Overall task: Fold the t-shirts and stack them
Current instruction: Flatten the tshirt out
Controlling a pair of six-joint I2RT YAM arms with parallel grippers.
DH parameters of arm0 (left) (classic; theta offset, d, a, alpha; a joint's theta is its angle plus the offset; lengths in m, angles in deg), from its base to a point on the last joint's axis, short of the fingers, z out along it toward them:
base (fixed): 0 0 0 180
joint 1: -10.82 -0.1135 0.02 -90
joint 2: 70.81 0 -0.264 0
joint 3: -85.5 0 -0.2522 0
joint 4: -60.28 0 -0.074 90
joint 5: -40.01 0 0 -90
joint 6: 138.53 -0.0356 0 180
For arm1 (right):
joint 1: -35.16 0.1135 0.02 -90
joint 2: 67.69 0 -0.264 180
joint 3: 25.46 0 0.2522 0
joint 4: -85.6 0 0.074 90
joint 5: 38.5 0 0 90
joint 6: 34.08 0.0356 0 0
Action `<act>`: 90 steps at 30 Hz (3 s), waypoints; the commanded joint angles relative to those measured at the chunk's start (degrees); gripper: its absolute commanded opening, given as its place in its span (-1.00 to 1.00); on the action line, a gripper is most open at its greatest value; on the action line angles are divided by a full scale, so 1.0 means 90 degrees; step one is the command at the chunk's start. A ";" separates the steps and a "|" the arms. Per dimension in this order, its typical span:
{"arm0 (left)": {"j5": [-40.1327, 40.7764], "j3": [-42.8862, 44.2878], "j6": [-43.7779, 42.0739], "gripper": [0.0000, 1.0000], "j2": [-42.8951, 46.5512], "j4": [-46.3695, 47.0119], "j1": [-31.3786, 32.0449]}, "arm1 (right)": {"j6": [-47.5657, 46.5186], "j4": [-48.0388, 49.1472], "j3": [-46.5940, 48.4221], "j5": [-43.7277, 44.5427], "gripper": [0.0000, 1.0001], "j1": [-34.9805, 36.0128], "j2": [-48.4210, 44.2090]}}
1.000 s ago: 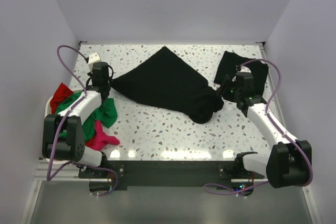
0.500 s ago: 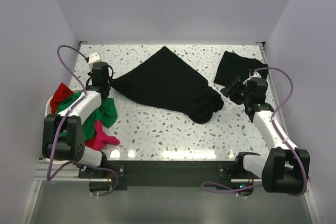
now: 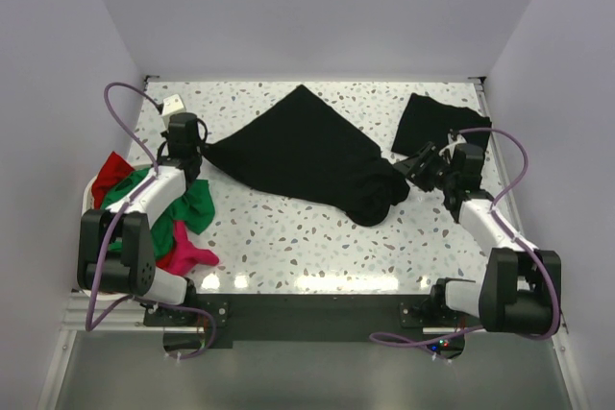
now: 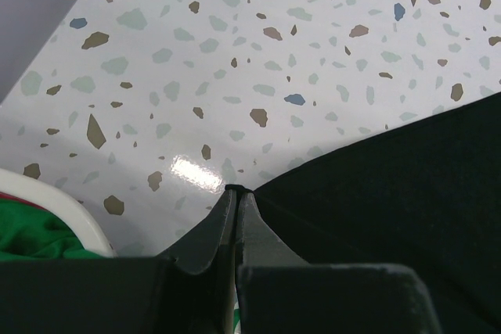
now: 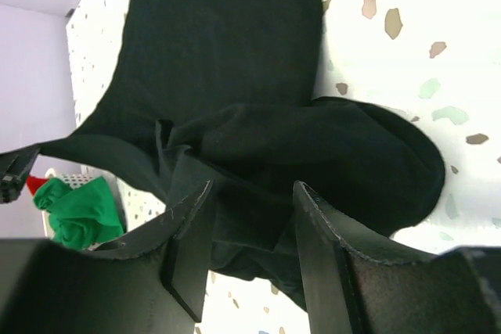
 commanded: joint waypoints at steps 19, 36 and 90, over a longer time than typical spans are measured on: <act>0.0009 -0.0016 0.0068 -1.00 0.0062 0.0387 -0.0060 | -0.0175 0.0376 0.0185 0.0259 -1.00 -0.0028 -0.0045; -0.0089 0.1009 0.0136 -1.00 0.1603 0.0016 -0.0050 | -0.1160 -0.1644 0.2977 0.1333 -1.00 -0.0028 -0.1722; -0.1750 0.3566 -0.1113 -1.00 0.3332 -0.0101 -0.0050 | -0.3348 -0.3022 0.7419 0.2612 -1.00 -0.0028 -0.1801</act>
